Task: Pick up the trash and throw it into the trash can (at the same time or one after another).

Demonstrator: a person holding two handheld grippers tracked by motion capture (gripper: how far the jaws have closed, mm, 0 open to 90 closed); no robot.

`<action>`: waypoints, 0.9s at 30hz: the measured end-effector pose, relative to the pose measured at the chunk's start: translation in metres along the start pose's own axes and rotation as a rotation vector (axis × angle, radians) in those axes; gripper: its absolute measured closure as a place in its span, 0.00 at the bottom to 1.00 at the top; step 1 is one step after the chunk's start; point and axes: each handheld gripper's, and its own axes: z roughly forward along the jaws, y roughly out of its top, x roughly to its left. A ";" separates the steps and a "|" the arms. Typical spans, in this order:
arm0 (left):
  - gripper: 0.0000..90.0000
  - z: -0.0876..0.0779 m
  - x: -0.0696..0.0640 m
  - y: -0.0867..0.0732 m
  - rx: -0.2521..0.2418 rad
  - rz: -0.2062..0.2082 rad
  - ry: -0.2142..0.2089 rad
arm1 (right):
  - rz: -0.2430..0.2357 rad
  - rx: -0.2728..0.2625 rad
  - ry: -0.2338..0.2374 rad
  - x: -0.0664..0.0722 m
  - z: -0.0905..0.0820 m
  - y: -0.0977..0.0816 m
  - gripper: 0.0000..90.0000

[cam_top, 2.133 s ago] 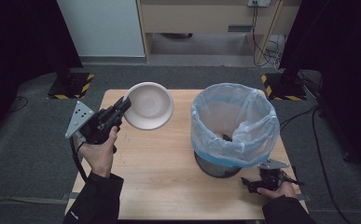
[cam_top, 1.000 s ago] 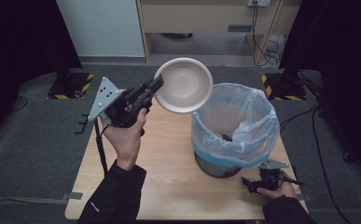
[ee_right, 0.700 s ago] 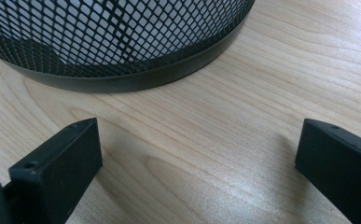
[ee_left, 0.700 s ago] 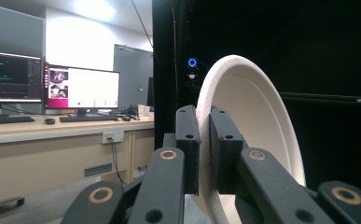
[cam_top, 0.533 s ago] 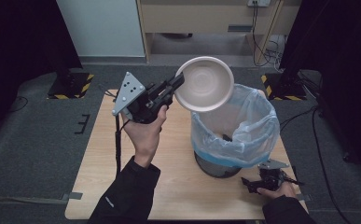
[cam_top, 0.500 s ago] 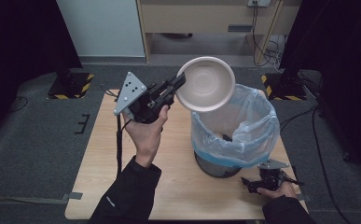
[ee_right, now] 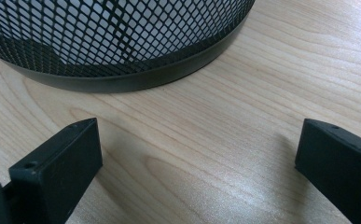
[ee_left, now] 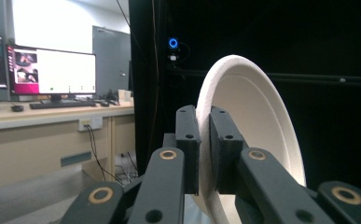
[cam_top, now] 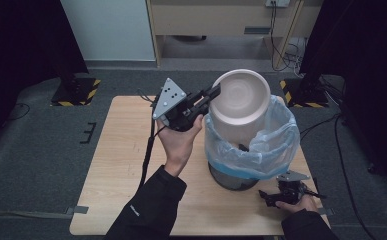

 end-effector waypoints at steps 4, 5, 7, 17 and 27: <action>0.93 0.011 -0.004 -0.009 0.020 -0.008 -0.021 | 0.000 0.000 0.000 0.000 0.000 0.000 0.01; 0.92 0.014 -0.005 -0.011 0.027 -0.007 -0.023 | 0.000 0.000 0.000 0.000 0.000 0.000 0.01; 0.92 0.019 -0.005 -0.015 0.044 -0.013 -0.032 | 0.000 0.000 0.000 0.000 0.000 0.000 0.01; 0.80 0.033 0.005 -0.035 0.116 -0.069 -0.084 | 0.003 0.002 0.001 0.000 0.000 0.000 0.01; 0.54 -0.024 0.031 -0.037 0.176 -0.008 0.028 | 0.000 0.004 0.002 0.000 0.000 0.000 0.01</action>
